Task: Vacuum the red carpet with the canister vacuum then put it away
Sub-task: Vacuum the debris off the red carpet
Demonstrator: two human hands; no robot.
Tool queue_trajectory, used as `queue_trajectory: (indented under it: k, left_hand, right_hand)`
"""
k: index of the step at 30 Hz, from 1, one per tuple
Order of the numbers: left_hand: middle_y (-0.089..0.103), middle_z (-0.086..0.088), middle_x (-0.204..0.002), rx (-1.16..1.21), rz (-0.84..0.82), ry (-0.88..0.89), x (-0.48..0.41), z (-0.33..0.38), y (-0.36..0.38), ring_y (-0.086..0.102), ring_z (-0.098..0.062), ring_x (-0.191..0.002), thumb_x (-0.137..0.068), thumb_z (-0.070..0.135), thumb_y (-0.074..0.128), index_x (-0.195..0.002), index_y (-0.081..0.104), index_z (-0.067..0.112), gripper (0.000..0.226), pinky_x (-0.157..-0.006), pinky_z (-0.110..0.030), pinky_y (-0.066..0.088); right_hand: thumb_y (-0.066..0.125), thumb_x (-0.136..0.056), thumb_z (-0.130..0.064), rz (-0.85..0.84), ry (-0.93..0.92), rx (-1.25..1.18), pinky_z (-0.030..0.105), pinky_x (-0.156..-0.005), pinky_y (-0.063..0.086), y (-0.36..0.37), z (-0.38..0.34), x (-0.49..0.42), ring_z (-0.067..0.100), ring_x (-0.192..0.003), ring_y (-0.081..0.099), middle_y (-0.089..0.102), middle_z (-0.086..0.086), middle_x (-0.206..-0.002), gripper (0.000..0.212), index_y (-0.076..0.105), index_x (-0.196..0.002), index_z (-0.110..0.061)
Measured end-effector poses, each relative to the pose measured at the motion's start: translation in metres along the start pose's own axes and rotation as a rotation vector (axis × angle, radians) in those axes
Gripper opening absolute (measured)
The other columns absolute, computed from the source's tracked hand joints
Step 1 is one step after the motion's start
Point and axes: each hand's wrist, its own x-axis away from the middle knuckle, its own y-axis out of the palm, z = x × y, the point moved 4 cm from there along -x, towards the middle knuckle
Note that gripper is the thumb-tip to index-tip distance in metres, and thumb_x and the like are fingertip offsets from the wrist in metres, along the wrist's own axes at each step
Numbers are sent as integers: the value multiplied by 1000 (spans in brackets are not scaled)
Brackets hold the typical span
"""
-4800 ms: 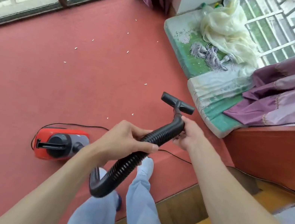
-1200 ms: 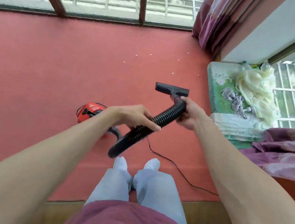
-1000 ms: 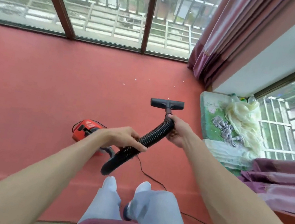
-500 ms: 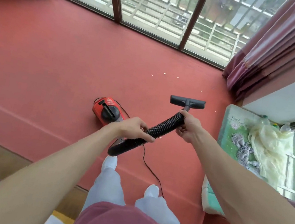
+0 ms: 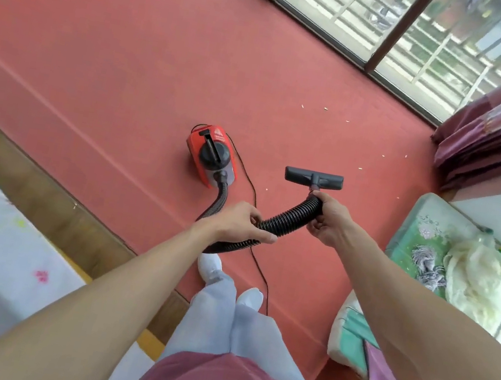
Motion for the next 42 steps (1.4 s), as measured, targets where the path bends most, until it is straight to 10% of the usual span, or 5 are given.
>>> queue_trajectory:
  k: [31,42]
  left_hand:
    - [76,-5,-89,89,71,-298,-134,-56,55,70,-19,-87,-81,55,72,-91,75,14,43,-76,-34,54]
    - [78,-3,-92,287,-197,-408,-131,-148,94,75,-19,-90,-79,42,80,-94,77,16,30,-83,-36,59]
  right_hand:
    - [59,-94,-19,-103,204,307,30,-56,49,46,35,-191,19,-64,56,57,9,-79,20,55,-106,-4]
    - [66,-83,-22,-50,94,594,33,-59,52,80,111,-218,30,-72,66,66,15,-84,26,59,-96,0]
